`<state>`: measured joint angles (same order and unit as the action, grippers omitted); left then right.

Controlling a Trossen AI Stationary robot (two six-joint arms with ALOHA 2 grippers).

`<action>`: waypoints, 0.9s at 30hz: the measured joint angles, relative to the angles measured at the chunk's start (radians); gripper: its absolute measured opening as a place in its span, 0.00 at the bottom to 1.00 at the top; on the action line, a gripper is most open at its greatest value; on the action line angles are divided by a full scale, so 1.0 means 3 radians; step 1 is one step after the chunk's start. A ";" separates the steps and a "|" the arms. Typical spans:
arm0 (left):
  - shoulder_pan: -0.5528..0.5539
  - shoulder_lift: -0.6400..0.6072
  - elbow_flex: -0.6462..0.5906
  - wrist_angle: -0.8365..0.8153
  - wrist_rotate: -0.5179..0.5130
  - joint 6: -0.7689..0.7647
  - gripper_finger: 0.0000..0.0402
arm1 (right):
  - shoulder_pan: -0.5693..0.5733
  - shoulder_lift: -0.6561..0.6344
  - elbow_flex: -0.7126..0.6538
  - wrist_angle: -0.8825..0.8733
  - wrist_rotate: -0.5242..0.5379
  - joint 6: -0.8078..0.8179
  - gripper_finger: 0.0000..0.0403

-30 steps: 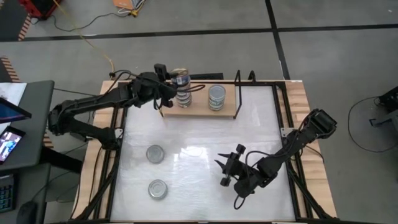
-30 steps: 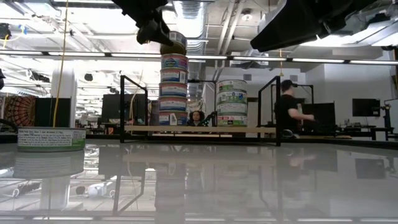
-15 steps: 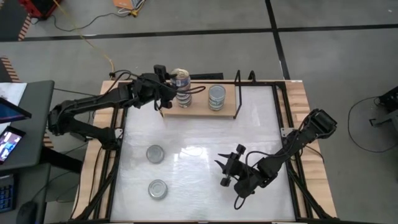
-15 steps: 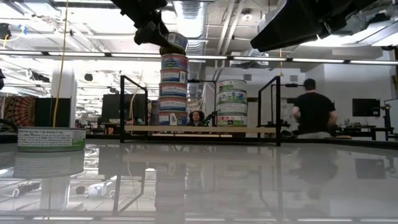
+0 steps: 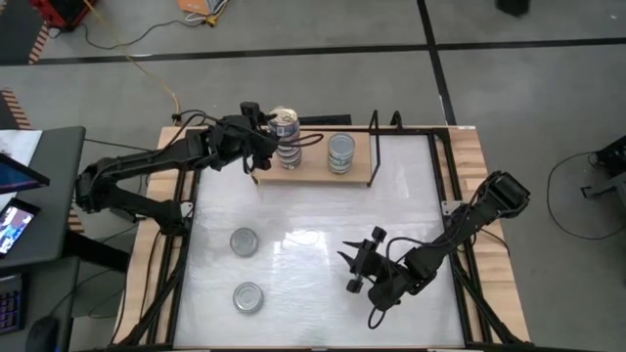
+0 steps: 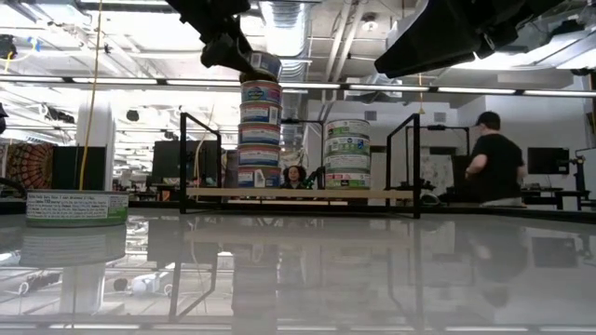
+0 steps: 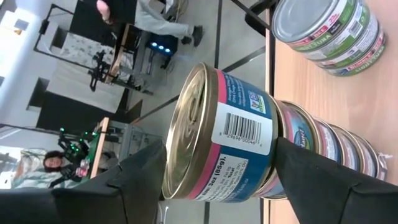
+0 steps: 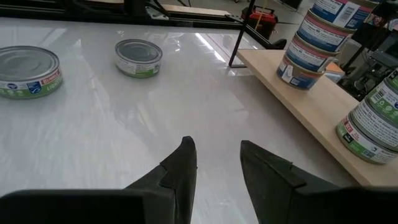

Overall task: Stack canned seafood by type on shelf
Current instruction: Stack the blue-pink tuna can on top of the other blue-pink tuna can on the shelf, then stack the green tuna can on top of the other green tuna can on the shelf

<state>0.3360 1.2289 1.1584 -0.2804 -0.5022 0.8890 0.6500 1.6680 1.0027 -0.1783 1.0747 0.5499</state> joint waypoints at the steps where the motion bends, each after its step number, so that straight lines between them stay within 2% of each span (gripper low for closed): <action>1: 0.0000 0.0000 0.0000 -0.0007 0.0000 0.0001 0.72 | -0.0007 0.0000 0.0000 0.0000 -0.0001 0.0001 0.39; 14: 0.0020 0.0000 0.0112 -0.0183 -0.0014 0.0073 0.72 | -0.0014 -0.0001 0.0000 0.0000 -0.0001 0.0009 0.39; 21: -0.0072 -0.0005 0.0335 -0.0600 0.0021 -0.0121 0.72 | -0.0014 -0.0001 0.0000 -0.0001 0.0000 0.0008 0.39; 27: -0.0565 -0.0024 0.0567 -0.1460 0.0849 -0.0978 0.72 | -0.0004 -0.0001 0.0000 -0.0043 0.0000 0.0006 0.39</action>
<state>0.1664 1.2217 1.3284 -0.7182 -0.2474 0.5957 0.6487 1.6676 1.0027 -0.1912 1.0748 0.5518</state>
